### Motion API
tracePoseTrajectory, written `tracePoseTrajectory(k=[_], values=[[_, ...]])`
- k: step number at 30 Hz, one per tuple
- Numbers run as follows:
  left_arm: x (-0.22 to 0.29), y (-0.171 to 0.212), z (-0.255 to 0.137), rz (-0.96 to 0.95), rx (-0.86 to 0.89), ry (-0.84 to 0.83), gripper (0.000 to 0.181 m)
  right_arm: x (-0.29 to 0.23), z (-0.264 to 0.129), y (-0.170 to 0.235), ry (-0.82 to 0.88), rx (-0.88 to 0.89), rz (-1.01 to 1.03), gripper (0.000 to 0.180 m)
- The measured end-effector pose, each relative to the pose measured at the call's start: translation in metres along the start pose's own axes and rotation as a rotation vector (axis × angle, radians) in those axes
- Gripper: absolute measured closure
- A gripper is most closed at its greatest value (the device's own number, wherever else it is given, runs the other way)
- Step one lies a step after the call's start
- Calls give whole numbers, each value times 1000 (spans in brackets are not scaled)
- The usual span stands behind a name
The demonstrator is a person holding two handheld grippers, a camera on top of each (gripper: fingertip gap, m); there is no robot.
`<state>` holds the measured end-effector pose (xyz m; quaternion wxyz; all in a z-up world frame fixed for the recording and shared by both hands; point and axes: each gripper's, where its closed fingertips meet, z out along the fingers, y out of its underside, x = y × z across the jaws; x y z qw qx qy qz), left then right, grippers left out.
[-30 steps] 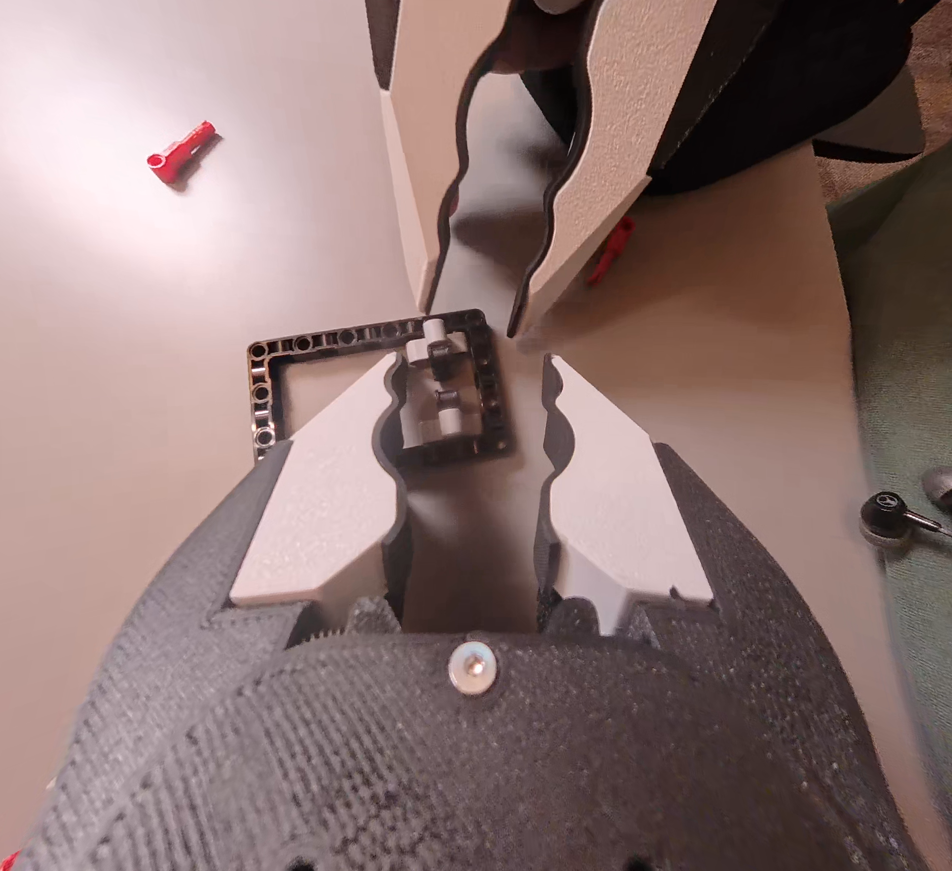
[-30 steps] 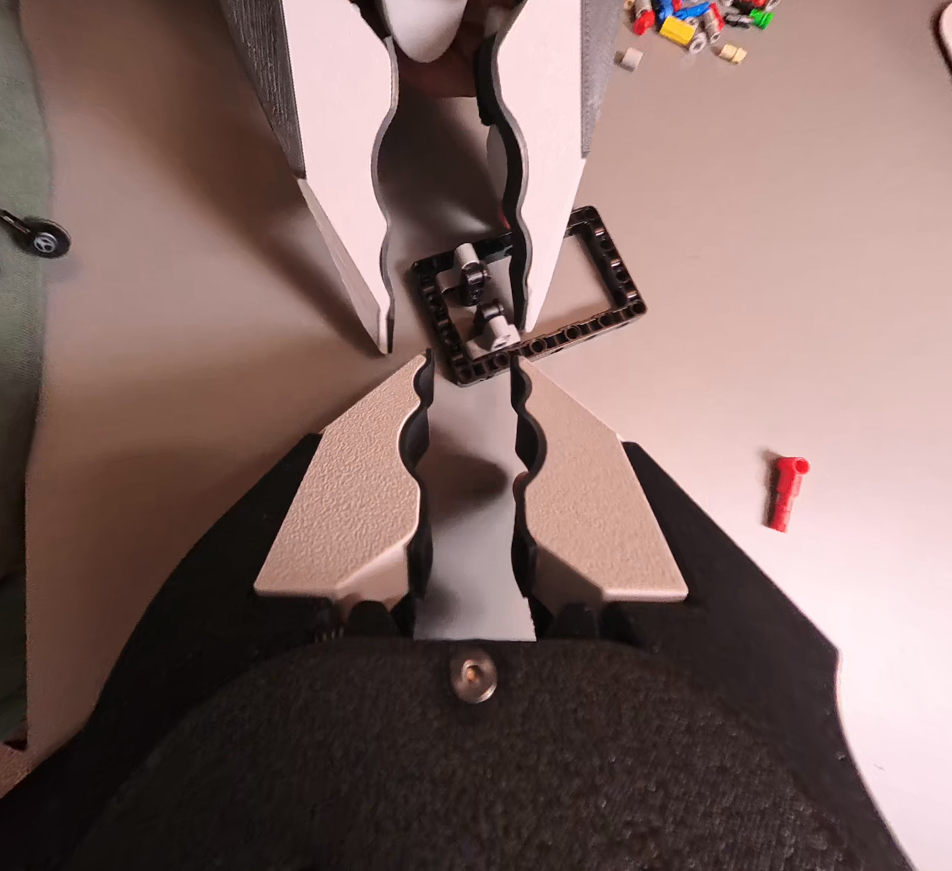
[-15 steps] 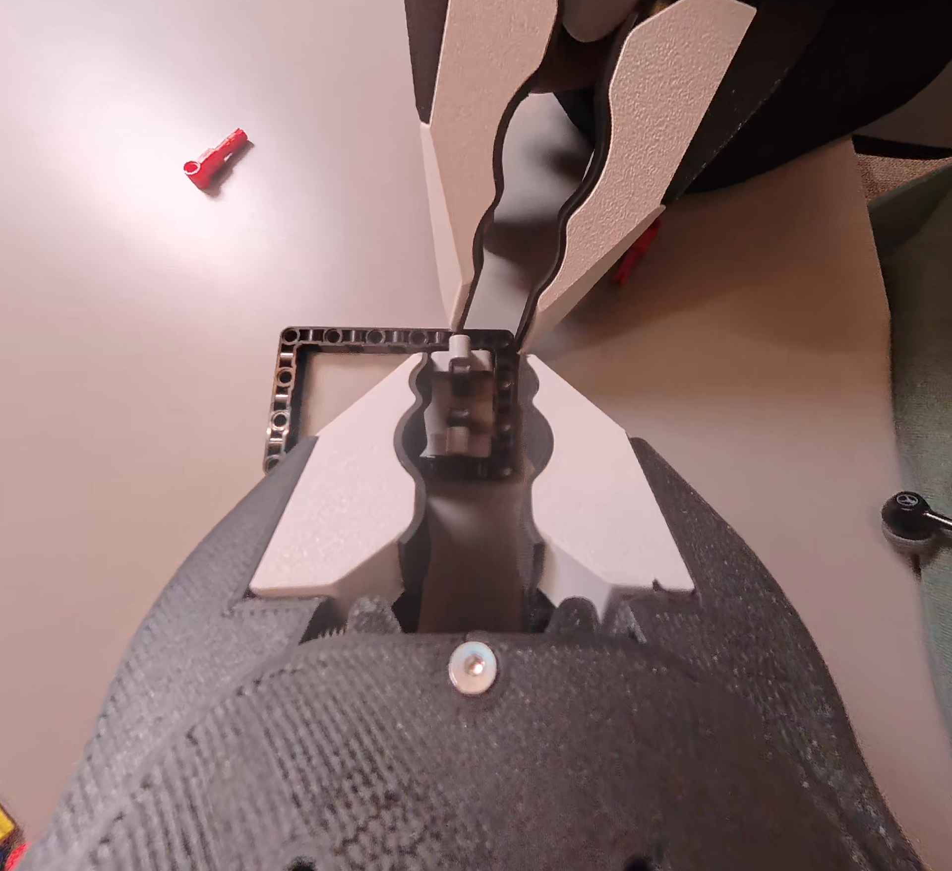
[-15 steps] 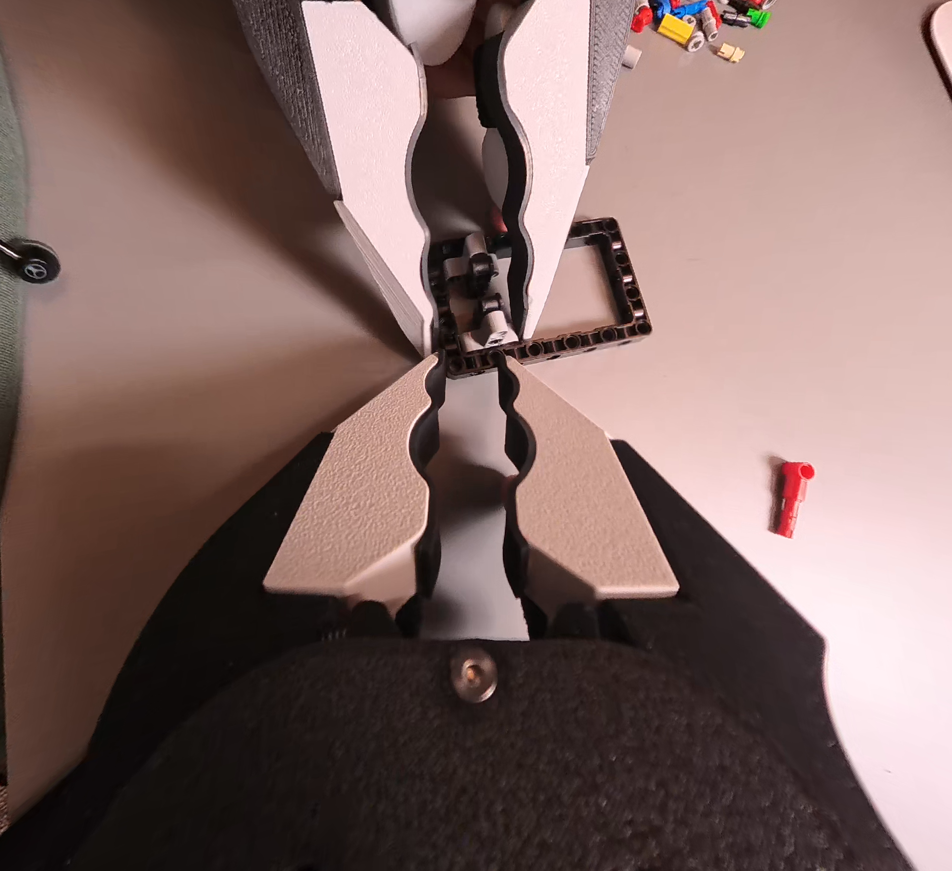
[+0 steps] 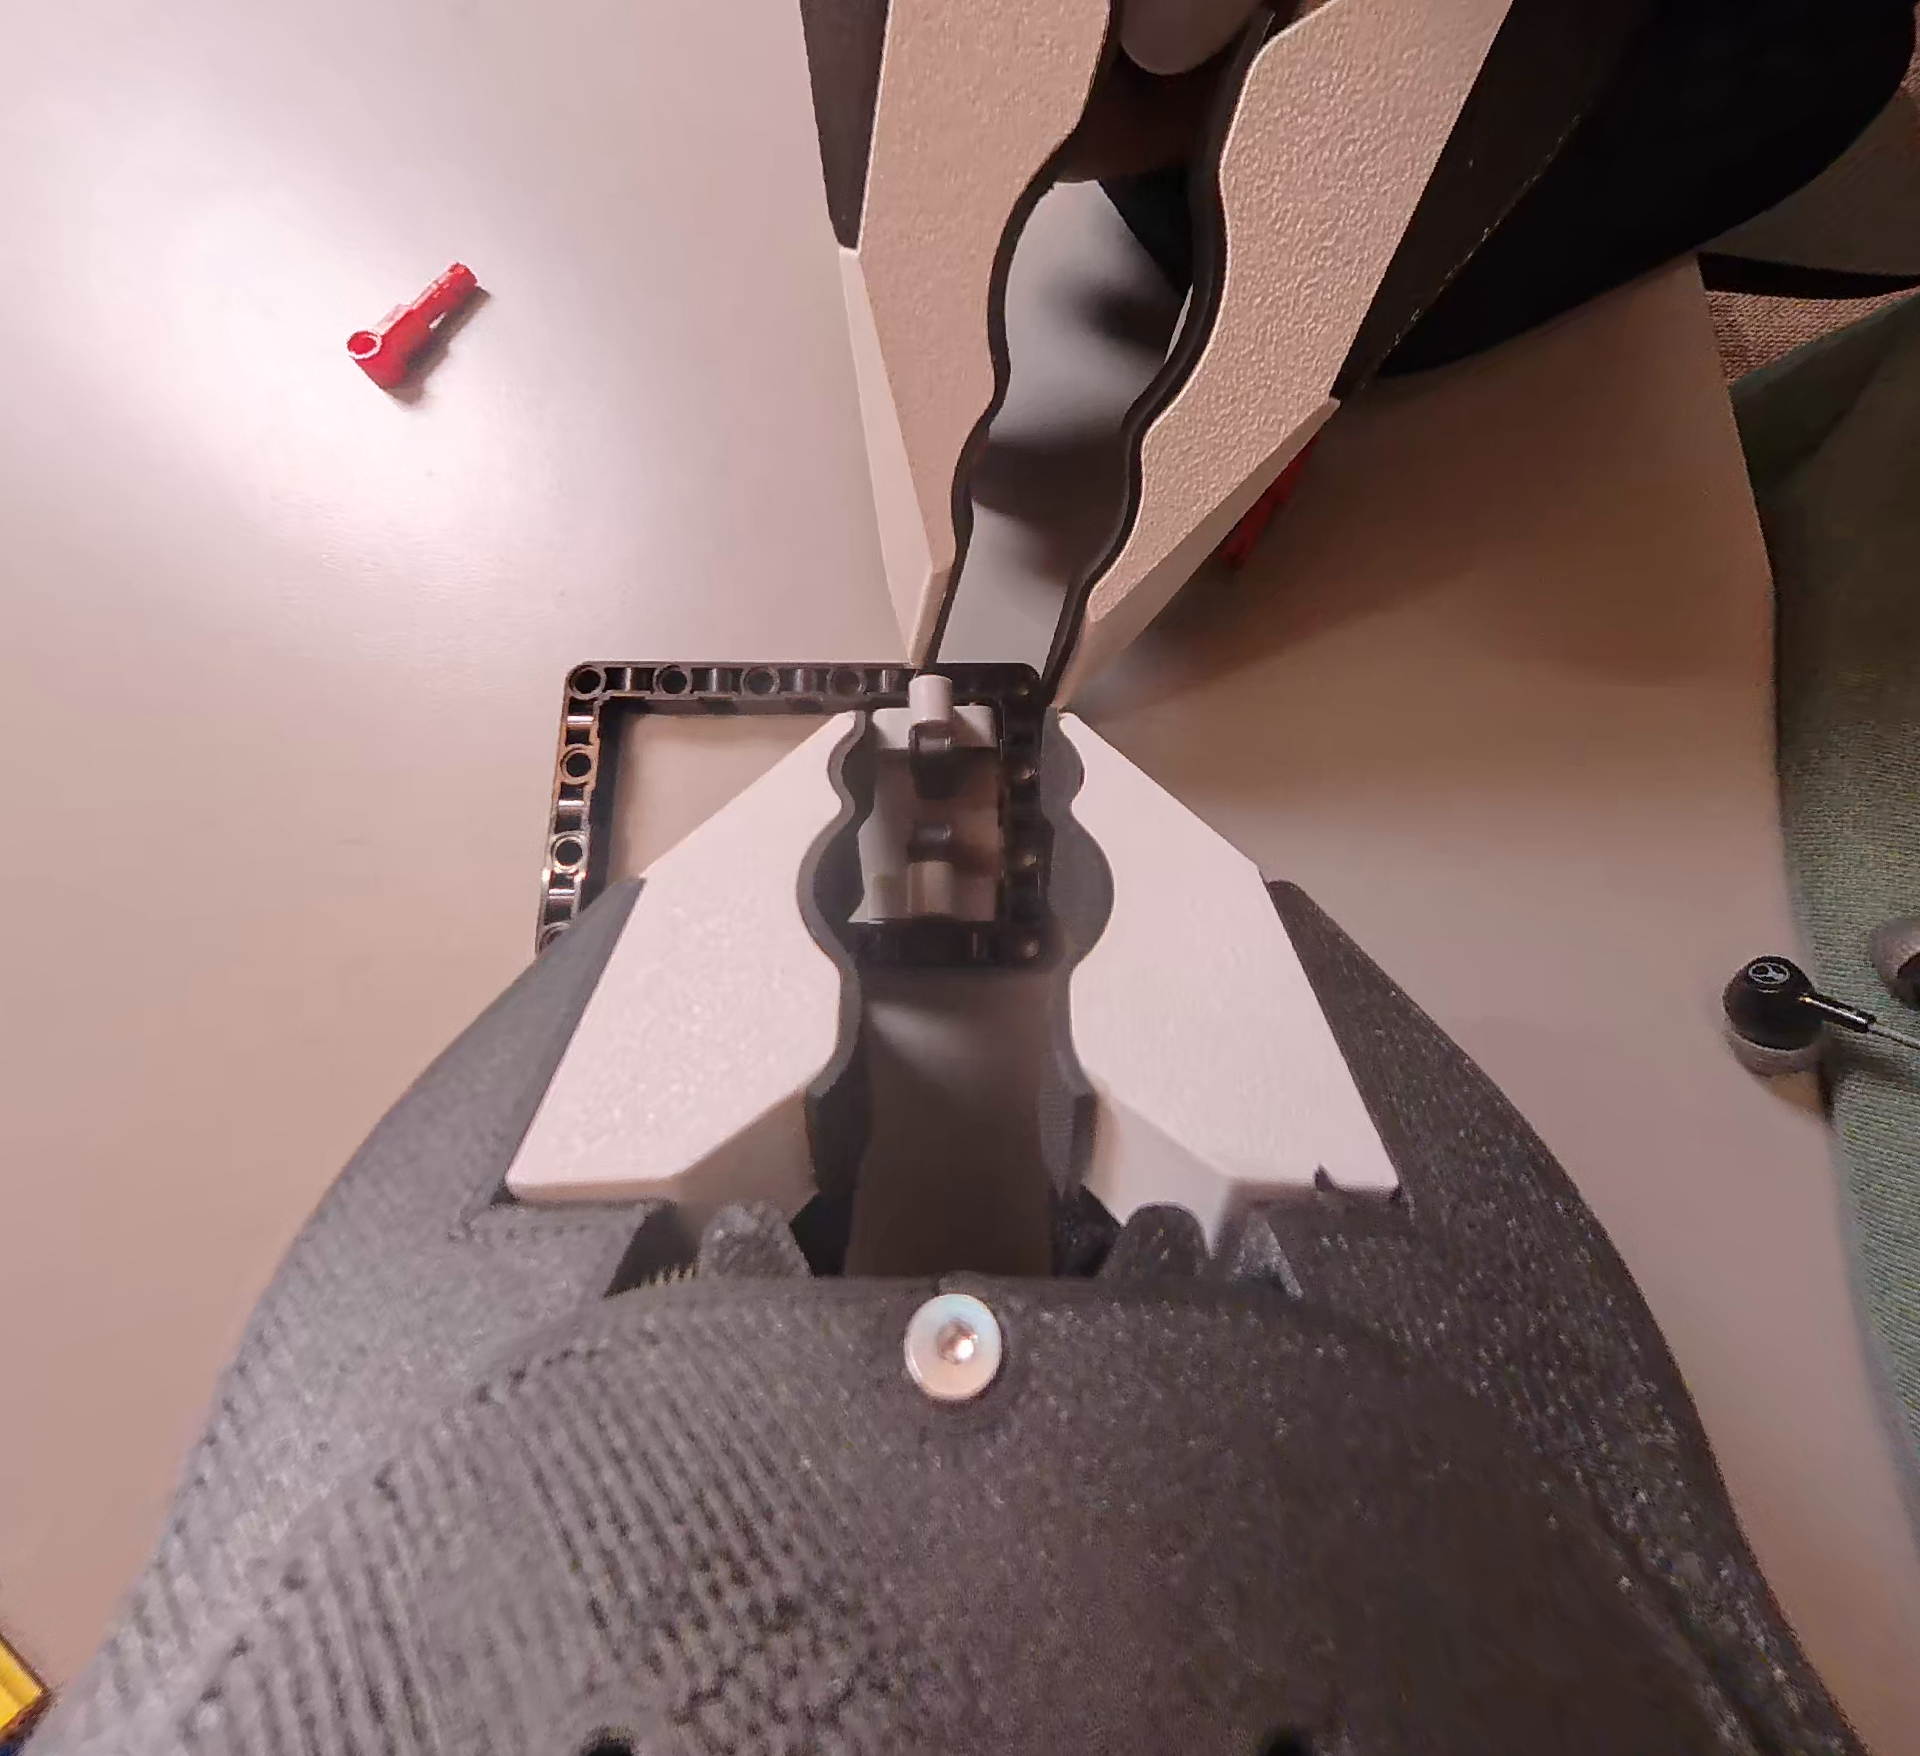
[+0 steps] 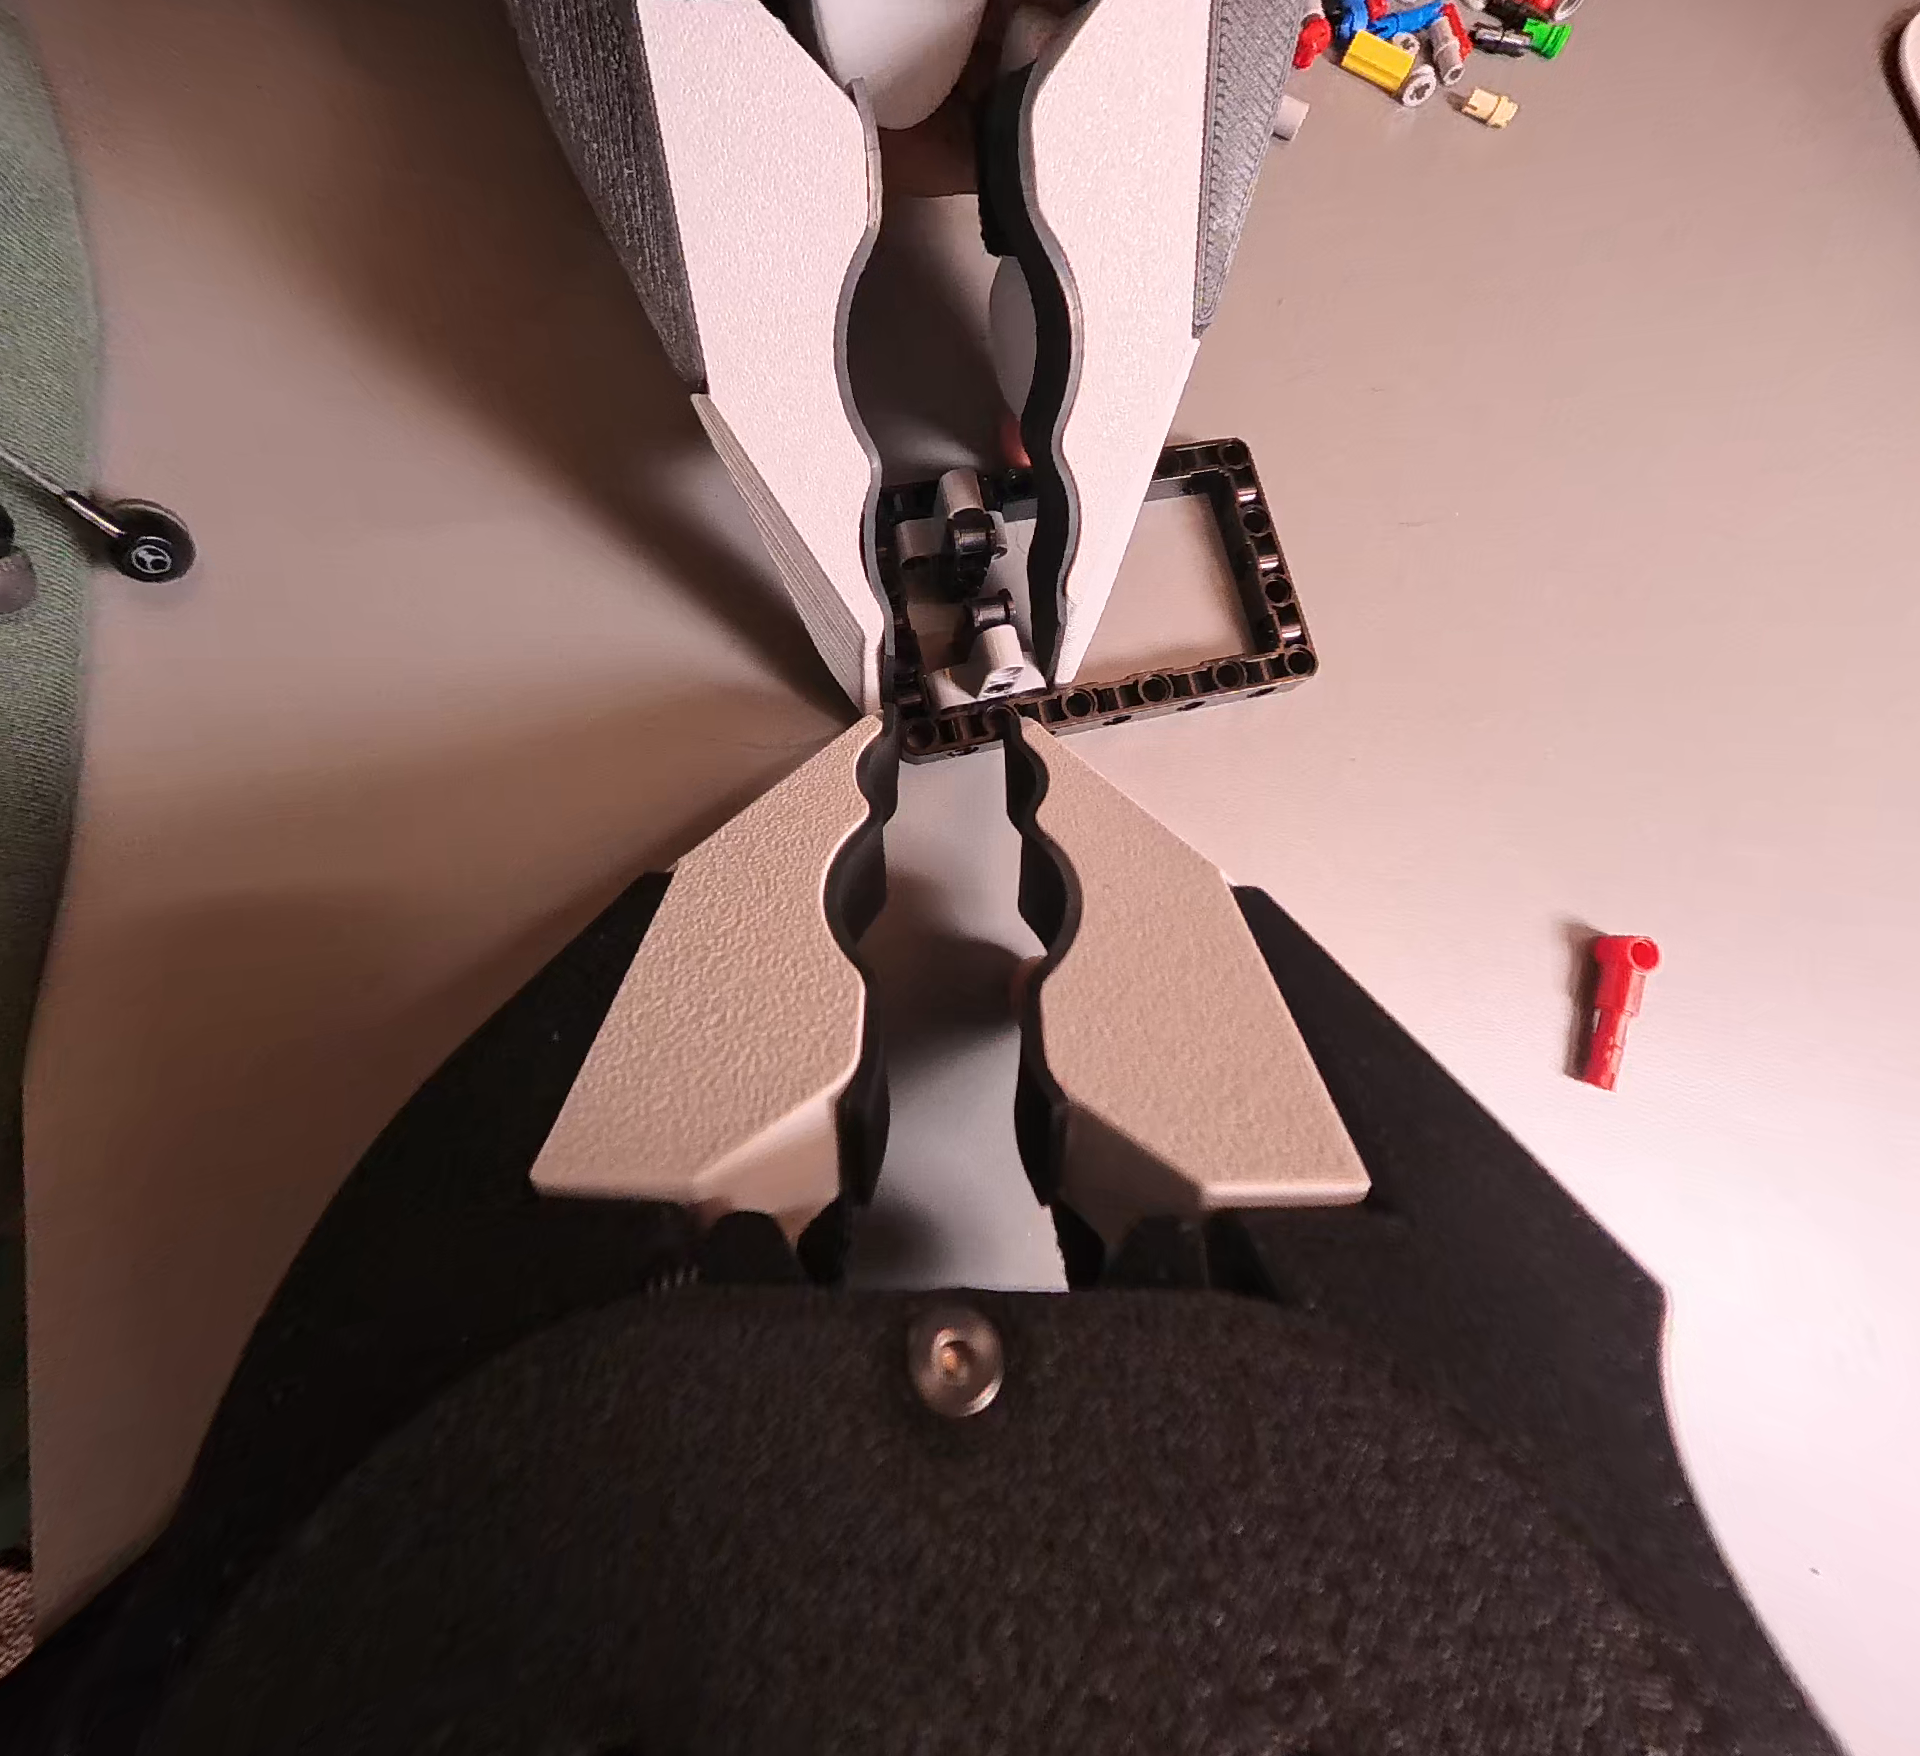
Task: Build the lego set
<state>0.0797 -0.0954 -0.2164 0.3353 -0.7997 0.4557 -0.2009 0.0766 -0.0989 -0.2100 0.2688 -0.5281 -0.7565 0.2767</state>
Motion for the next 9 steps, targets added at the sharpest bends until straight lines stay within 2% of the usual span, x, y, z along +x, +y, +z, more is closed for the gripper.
tracePoseTrajectory(k=[1,6,9], values=[[0,0,0,0,4,-1,149,0,0,0,1,0,1,161],[0,-2,-1,-21,22,3,130,2,0,0,4,-2,15,161],[-2,0,-4,-29,-3,-10,141,2,0,0,3,-3,18,162]])
